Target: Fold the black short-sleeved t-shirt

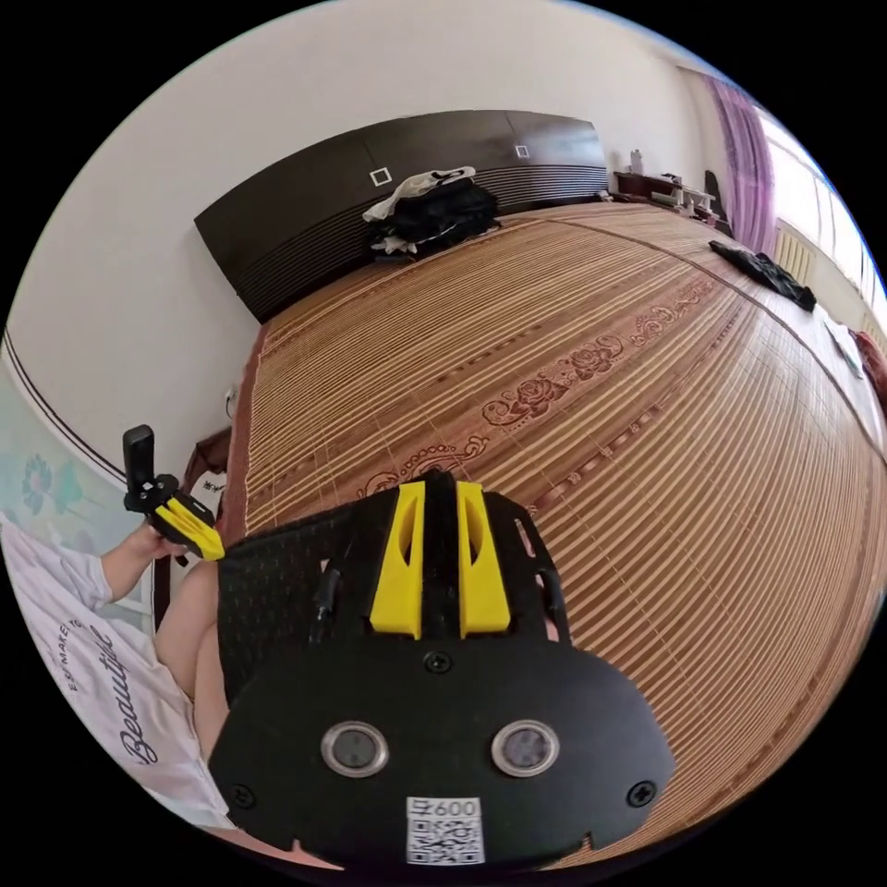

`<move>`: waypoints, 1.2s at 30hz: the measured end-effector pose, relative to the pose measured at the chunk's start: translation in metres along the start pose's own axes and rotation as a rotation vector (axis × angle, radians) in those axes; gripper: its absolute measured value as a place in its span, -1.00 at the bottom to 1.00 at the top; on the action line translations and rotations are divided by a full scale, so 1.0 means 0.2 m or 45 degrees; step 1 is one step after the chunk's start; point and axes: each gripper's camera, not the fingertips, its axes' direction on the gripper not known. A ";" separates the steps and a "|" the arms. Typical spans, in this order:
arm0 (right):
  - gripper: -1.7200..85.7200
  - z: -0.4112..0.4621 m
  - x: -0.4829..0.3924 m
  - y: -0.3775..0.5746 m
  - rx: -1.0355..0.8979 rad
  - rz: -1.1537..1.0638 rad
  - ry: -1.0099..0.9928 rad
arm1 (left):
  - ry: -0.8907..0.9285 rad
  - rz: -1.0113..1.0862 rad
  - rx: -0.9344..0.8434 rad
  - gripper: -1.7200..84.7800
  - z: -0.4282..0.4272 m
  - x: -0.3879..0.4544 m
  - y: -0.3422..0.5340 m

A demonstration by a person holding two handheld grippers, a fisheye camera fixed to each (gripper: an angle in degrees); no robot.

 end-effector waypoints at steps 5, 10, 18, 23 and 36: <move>-0.98 0.05 -0.09 0.01 0.008 -0.045 0.102 | 0.068 0.033 0.071 -0.96 -0.05 -0.26 0.02; -0.98 -0.09 -0.18 0.06 0.160 -0.104 0.087 | 0.286 0.165 0.238 -0.96 -0.17 -0.50 0.08; -0.98 -0.08 -0.26 -0.01 0.168 -0.192 -0.003 | 0.513 0.092 0.210 -0.96 -0.22 -0.88 0.08; -0.98 0.08 -0.31 -0.08 0.091 -0.260 -0.021 | 0.474 0.037 0.223 -0.96 -0.25 -1.04 0.12; -0.91 0.42 -0.22 -0.14 0.054 -0.050 0.159 | 0.684 -0.422 0.325 -0.96 -0.17 -1.47 0.30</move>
